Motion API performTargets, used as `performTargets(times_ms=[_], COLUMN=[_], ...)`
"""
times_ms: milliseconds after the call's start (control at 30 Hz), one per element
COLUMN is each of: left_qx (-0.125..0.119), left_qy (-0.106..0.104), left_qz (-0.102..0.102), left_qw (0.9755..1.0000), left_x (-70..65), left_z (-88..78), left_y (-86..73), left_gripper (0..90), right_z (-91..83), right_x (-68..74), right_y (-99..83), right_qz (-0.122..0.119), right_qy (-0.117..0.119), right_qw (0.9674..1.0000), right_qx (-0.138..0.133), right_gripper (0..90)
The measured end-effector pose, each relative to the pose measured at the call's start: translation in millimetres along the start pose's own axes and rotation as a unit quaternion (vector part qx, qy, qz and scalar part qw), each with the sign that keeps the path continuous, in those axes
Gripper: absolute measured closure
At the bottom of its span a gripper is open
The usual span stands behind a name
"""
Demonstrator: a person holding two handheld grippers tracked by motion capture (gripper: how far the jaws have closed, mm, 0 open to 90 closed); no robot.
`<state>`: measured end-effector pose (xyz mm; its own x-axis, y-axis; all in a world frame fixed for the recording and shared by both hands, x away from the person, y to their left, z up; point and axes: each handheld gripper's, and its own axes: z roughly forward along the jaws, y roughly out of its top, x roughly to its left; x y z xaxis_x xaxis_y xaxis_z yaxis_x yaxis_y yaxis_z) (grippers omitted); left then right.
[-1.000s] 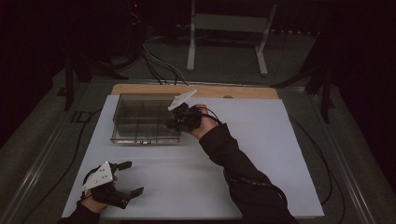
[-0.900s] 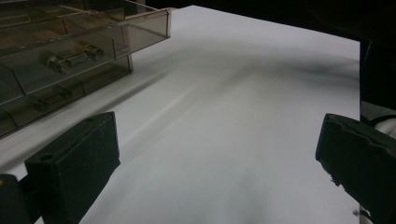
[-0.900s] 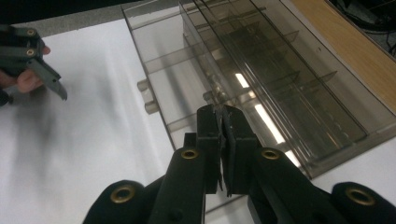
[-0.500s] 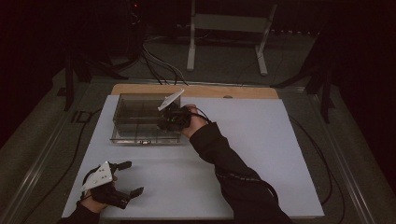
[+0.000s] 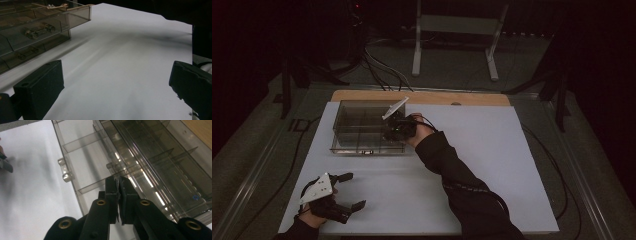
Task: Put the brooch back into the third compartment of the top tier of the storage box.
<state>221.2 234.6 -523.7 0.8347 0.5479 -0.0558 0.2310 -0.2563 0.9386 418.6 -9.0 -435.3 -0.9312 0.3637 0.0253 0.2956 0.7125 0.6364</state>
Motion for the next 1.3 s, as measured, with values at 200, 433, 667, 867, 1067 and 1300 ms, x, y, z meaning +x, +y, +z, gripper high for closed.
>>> performTargets(times_ms=[200,433,667,867,1067,1300], left_qx=[0.001,0.003,0.003,0.004,0.003,0.003], left_qy=[-0.001,-0.003,-0.001,-0.001,-0.001,0.000], left_qz=[0.000,0.001,0.001,0.002,0.001,0.001], left_qw=[1.0000,1.0000,1.0000,1.0000,1.0000,1.0000], left_x=[-0.1,-0.2,0.3,0.0,0.5,-0.2], left_z=[0.3,1.1,0.6,0.9,1.0,1.3], left_y=[-0.2,-0.2,-0.4,-0.2,-0.1,-0.2], left_gripper=[0.6,0.6,0.6,0.6,0.6,0.6], right_z=[3.5,7.0,1.7,-1.1,-8.6,-15.8], right_x=[-2.3,-2.2,-1.1,-2.7,-1.9,1.0], right_y=[-4.1,-7.3,-6.0,-5.6,-4.9,-4.6], right_qz=[0.003,0.002,-0.009,-0.002,-0.004,0.000], right_qy=[0.001,0.008,0.002,0.005,0.005,0.007], right_qw=[1.0000,1.0000,0.9999,0.9999,0.9996,0.9990], right_qx=[0.003,0.002,-0.012,-0.015,-0.028,-0.043], right_gripper=[86.4,86.2,86.1,72.5,62.9,49.4])
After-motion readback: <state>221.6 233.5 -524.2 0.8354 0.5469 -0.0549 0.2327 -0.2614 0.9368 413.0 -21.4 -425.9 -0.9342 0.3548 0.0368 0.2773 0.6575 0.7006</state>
